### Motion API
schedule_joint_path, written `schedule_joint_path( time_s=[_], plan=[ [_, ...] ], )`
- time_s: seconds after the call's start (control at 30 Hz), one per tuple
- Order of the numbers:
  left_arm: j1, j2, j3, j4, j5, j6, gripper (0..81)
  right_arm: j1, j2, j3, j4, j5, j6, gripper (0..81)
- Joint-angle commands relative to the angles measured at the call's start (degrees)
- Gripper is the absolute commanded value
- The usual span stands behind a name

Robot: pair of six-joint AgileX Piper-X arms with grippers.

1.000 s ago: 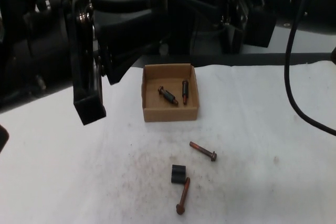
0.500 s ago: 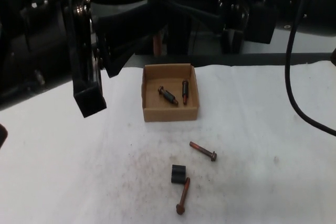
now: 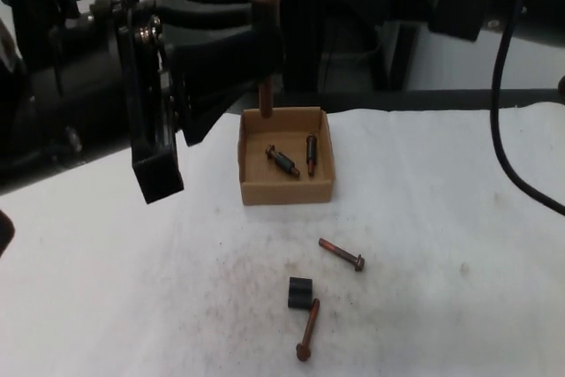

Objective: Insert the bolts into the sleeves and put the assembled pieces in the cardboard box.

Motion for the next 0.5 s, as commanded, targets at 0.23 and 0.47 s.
schedule_joint_path(
  time_s=[0.23, 0.47],
  plan=[
    [0.04, -0.57, -0.99, 8.81, -4.38, 0.51, 0.0, -0.91, -0.07, -0.06, -1.65, 6.15, 2.15, 6.9],
    [0.04, 0.68, -3.88, 25.53, -27.28, -1.71, 0.0, -7.37, -0.07, -0.06, 15.49, 10.34, -1.37, 0.3]
  ],
)
